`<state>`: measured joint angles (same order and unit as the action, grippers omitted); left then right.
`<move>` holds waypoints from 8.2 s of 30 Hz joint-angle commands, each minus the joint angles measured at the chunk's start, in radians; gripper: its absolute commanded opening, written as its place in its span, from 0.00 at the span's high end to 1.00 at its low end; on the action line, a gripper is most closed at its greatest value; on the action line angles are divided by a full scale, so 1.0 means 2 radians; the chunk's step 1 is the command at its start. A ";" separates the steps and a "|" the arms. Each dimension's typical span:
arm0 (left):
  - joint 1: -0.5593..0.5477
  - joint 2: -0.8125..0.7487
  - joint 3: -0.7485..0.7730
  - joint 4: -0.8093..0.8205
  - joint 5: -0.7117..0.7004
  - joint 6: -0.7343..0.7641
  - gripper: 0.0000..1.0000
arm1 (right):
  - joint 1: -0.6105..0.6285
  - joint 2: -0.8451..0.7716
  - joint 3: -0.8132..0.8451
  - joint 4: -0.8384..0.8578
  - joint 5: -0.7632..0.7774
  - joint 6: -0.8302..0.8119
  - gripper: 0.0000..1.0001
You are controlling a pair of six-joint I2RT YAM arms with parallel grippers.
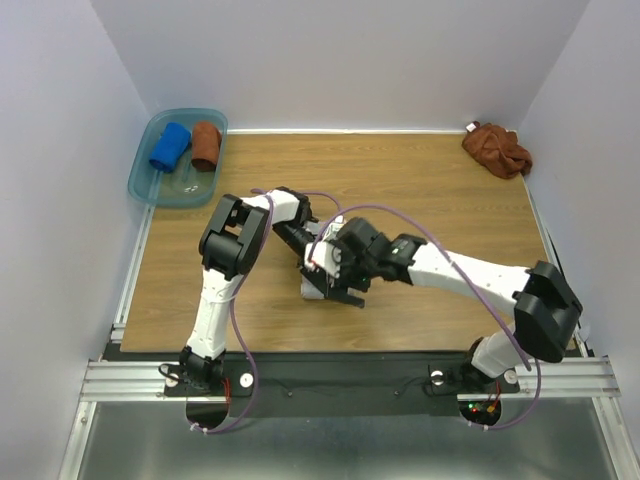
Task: Roll the towels
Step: Roll the towel
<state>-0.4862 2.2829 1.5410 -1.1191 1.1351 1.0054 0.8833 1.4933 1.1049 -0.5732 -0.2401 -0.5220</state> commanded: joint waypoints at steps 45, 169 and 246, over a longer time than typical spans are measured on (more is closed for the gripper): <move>0.115 -0.560 -0.340 0.384 -0.257 0.000 0.21 | -0.108 0.338 0.129 -0.145 -0.334 -0.017 0.99; 0.072 -0.100 -0.026 0.023 -0.108 0.065 0.40 | 0.005 0.135 -0.019 0.069 -0.076 -0.016 0.99; -0.083 -0.359 -0.315 0.244 -0.273 0.020 1.00 | -0.250 0.226 0.301 -0.169 -0.304 0.107 0.19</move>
<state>-0.7315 1.4647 0.8318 -0.3527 0.4179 1.0409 0.4038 2.1498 1.7866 -1.0481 -0.9920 -0.3183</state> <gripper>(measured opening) 0.270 0.808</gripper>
